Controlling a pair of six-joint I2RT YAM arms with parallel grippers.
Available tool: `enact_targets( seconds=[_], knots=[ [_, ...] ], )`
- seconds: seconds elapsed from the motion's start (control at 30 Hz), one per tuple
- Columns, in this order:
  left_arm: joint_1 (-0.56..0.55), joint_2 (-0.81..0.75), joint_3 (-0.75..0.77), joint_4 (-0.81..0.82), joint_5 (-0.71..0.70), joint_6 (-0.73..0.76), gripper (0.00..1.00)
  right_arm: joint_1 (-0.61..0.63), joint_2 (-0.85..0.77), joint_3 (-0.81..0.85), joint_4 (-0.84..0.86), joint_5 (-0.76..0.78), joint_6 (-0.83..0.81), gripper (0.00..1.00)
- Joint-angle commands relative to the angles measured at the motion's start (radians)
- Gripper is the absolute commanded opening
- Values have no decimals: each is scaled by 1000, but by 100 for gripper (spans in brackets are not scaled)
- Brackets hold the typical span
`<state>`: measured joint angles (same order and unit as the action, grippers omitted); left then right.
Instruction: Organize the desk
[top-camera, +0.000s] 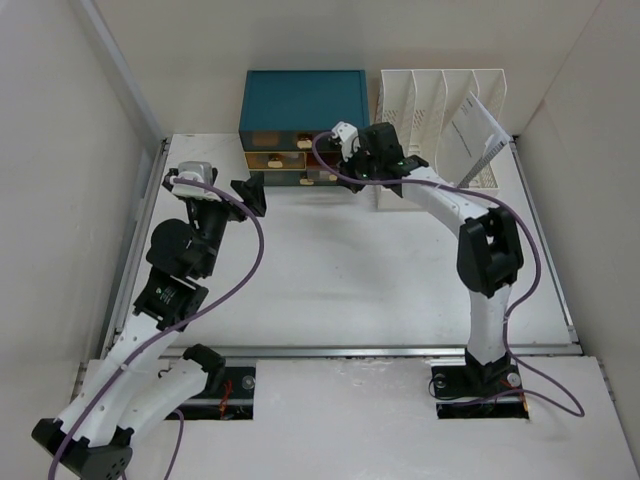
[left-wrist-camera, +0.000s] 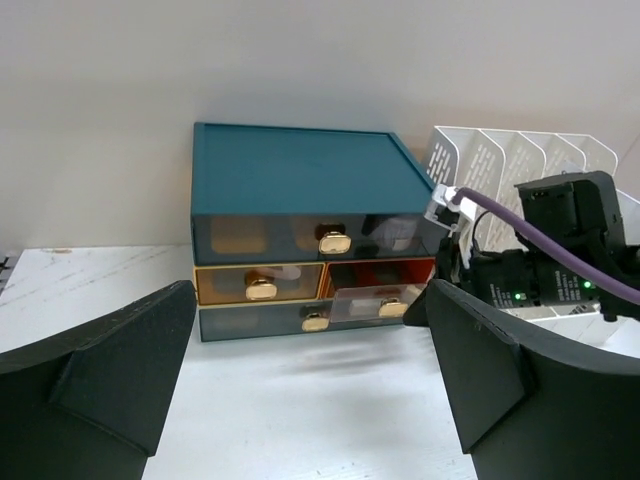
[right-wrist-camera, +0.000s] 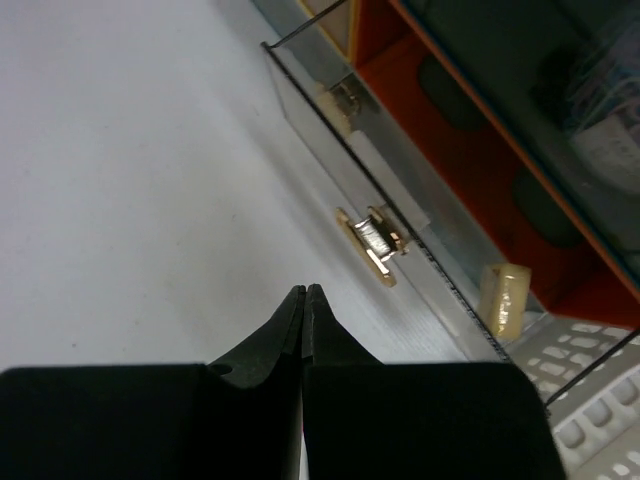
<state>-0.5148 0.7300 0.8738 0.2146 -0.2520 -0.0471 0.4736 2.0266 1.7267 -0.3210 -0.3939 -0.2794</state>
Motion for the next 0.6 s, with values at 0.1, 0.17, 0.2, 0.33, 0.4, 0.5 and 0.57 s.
enact_targets(
  seconds=[0.1,0.17,0.2,0.33,0.4,0.5,0.57],
  knots=[
    [1,-27,2,62,0,-16,99,2,66,53,96,110,14,0],
    [1,-27,2,62,10,-16,99,2,75,62,106,110,14,0],
    [1,-37,-7,62,19,-5,99,2,90,71,106,124,14,0],
    [1,-37,-7,62,19,-5,99,2,113,91,115,142,14,0],
    [1,-46,-7,62,19,-5,99,2,123,91,131,159,5,0],
    [1,-46,-7,62,10,-5,99,2,123,91,142,168,5,0],
    [1,-46,-7,62,10,-5,99,11,113,91,160,181,5,0]
  ],
)
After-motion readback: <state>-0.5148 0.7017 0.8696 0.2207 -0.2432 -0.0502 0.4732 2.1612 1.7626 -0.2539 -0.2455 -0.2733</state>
